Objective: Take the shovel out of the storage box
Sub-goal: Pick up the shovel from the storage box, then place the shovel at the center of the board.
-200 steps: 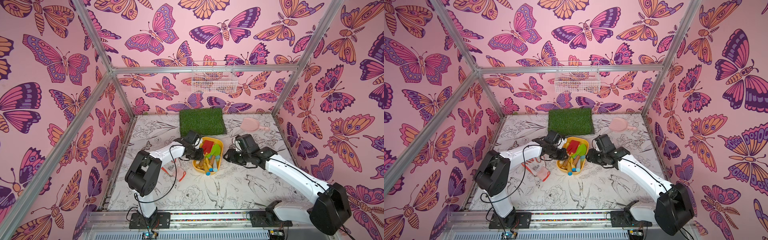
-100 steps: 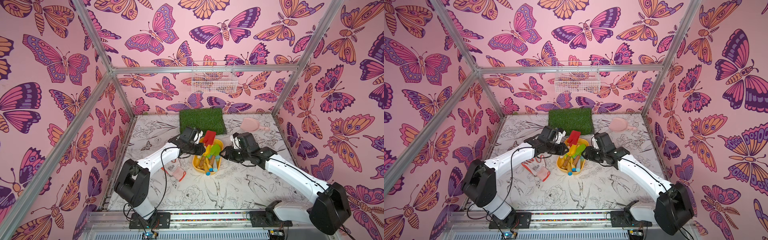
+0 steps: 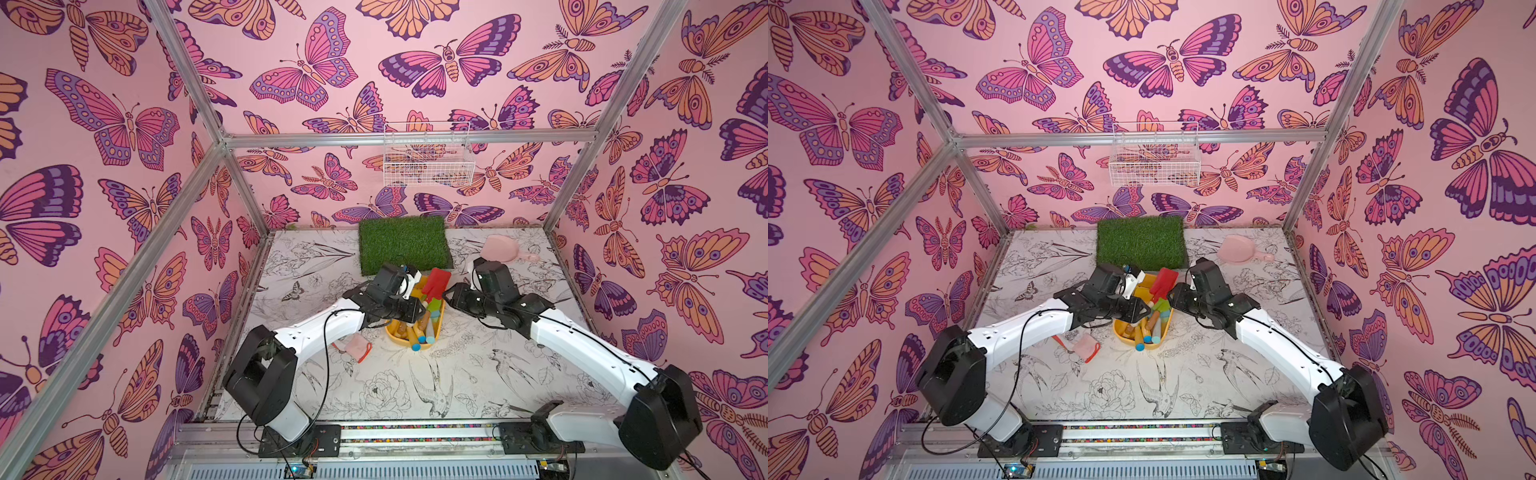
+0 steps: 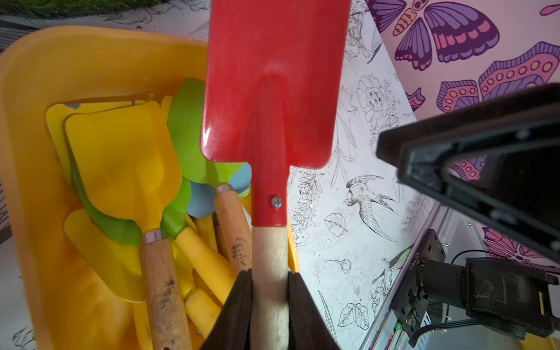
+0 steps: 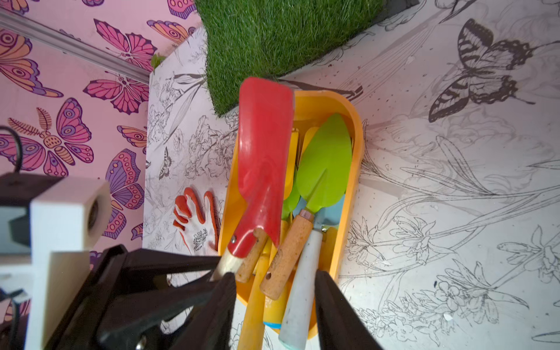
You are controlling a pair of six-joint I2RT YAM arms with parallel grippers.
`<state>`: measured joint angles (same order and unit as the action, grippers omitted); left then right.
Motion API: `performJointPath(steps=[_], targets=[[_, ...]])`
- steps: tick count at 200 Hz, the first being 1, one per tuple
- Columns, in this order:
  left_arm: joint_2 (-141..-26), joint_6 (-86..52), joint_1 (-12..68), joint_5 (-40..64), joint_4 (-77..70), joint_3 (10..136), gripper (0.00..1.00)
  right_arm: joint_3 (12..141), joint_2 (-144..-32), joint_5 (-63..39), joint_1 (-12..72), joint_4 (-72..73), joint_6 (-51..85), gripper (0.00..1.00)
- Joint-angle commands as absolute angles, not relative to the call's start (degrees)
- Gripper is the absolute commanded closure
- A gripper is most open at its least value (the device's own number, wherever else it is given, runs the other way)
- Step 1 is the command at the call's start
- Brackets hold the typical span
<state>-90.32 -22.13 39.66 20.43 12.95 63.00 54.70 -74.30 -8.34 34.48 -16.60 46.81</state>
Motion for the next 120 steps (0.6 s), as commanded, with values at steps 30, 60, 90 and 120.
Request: performJointPath(steps=[30, 60, 90, 120], targets=[[-86.79, -22.68, 40.17, 23.11, 8.45, 60.60, 1.00, 57.38, -77.80, -5.05, 33.76, -14.08, 48.78, 0.55], [-85.95, -22.92, 40.54, 23.93, 7.78, 59.87, 1.00, 57.62, -78.89, -4.58, 33.73, -13.49, 48.39, 0.65], [-86.21, -23.12, 40.67, 25.78, 6.92, 59.94, 1.00, 57.48, -78.84, -4.26, 33.75, -12.76, 47.89, 0.80], [-86.31, -23.20, 40.85, 26.02, 6.03, 59.76, 1.00, 57.43, -78.23, -3.16, 33.69, -13.40, 46.96, 0.96]])
